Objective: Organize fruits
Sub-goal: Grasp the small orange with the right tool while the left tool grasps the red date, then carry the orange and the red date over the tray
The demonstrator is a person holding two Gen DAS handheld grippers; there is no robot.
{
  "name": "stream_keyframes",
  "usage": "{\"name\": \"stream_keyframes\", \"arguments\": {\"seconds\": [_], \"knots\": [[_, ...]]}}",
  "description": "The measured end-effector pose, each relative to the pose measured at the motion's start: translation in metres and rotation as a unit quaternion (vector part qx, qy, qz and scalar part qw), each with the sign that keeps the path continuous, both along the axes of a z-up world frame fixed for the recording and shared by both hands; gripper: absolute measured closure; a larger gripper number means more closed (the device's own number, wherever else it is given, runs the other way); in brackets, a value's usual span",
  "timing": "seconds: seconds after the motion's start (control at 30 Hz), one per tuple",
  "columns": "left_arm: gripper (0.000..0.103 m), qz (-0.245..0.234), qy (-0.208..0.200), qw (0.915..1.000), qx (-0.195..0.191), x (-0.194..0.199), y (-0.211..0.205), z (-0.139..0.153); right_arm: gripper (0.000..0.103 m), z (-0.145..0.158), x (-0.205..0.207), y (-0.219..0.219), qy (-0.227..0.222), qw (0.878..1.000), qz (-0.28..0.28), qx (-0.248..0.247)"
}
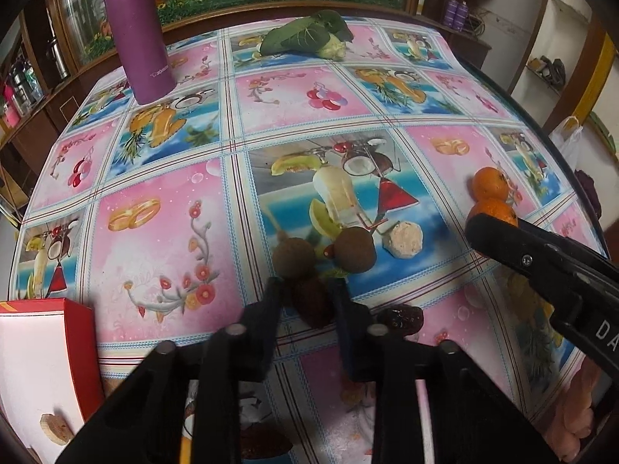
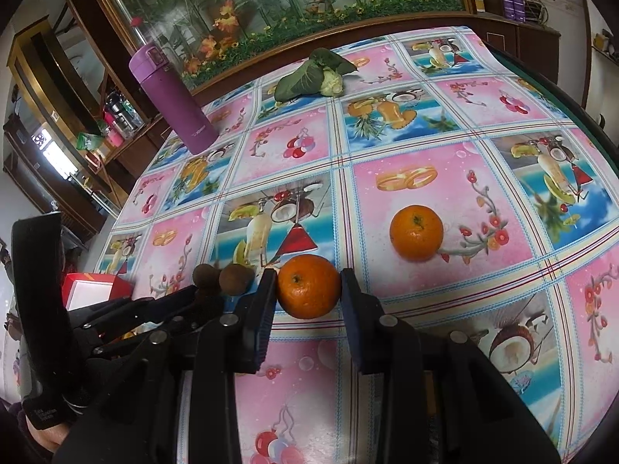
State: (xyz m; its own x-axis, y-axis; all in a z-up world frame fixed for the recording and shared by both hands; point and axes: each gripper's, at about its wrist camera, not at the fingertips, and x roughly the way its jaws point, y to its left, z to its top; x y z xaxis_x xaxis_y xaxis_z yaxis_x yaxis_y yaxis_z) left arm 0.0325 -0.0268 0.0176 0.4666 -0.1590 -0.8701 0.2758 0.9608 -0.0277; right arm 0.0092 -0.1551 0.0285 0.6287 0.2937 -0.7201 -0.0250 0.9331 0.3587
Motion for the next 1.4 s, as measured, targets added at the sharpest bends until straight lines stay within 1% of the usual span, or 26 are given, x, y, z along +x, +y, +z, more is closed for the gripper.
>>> {"name": "stream_keyframes", "arguments": {"seconds": [0.2,0.27,0.37,0.57,0.7,0.8,0.93,1.07,1.2,1.3,1.4], "knots": [[0.085,0.004,-0.002,0.9999,-0.013,-0.003,0.004,0.0,0.068,0.001,0.002,-0.009,-0.005,1.0,-0.026,-0.008],[0.085,0.005,-0.003,0.9999,-0.016,-0.007,0.005,0.002,0.068,0.001,0.003,-0.012,-0.003,1.0,-0.029,-0.002],[0.085,0.009,-0.017,0.9998,-0.011,-0.018,0.008,0.01,0.068,0.001,0.004,-0.017,-0.004,0.999,-0.04,0.001],[0.085,0.023,-0.064,0.9975,-0.022,-0.054,0.021,0.041,0.068,0.005,0.001,-0.027,-0.022,0.997,-0.068,0.004],[0.085,0.039,-0.103,0.9937,-0.024,-0.082,0.035,0.061,0.068,0.007,0.001,-0.031,-0.031,0.996,-0.08,0.006],[0.085,0.055,-0.125,0.9905,-0.02,-0.098,0.047,0.07,0.068,0.006,0.001,-0.031,-0.029,0.997,-0.078,0.009],[0.085,0.078,-0.133,0.9877,-0.028,-0.113,0.071,0.075,0.068,0.003,0.0,-0.025,-0.024,0.997,-0.071,0.003],[0.085,0.11,-0.138,0.9838,-0.032,-0.126,0.1,0.075,0.068,0.003,-0.006,-0.013,-0.037,0.997,-0.067,-0.008],[0.085,0.147,-0.143,0.9782,-0.035,-0.139,0.138,0.075,0.068,0.004,-0.014,0.001,-0.049,0.996,-0.065,-0.023],[0.085,0.178,-0.143,0.9731,-0.032,-0.147,0.168,0.074,0.068,0.008,-0.021,0.021,-0.054,0.997,-0.05,-0.015],[0.085,0.209,-0.143,0.9671,-0.026,-0.152,0.196,0.072,0.068,0.012,-0.032,0.061,-0.066,0.998,-0.009,-0.016]]}}
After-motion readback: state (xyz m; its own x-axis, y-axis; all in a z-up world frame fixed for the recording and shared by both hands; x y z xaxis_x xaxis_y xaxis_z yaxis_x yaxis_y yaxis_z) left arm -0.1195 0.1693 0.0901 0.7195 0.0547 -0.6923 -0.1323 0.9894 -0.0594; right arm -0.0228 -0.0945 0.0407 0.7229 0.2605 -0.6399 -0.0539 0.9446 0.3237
